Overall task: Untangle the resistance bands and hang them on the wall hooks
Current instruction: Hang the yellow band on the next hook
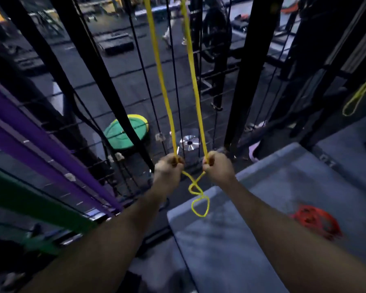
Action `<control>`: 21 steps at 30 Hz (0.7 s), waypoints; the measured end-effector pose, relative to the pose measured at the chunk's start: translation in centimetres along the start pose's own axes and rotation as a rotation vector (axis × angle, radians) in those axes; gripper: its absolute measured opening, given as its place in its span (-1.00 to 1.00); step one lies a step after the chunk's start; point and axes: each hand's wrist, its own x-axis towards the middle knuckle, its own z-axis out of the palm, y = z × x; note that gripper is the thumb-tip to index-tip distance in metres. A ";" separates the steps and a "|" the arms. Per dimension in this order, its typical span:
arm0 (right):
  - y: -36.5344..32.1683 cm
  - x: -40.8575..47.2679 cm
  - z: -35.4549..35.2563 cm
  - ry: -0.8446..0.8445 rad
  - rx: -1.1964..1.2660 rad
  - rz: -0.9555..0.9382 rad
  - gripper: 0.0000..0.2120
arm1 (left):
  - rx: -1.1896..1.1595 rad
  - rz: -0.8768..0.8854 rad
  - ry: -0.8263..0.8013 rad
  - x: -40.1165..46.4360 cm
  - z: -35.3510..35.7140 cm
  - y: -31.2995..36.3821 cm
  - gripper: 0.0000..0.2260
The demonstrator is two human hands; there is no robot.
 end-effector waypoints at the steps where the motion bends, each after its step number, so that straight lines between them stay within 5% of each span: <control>1: 1.0 -0.1 0.5 -0.007 -0.028 0.038 -0.85 | -0.003 -0.017 -0.006 -0.2 0.4 -1.0 -0.88; 10: 8.4 -0.2 3.1 0.225 -0.099 0.306 -0.82 | 0.160 -0.200 0.013 -0.6 2.7 -8.2 -0.85; 21: 9.4 3.1 6.7 0.262 -0.026 0.226 -0.81 | 0.163 -0.190 -0.075 0.9 6.4 -11.1 -0.86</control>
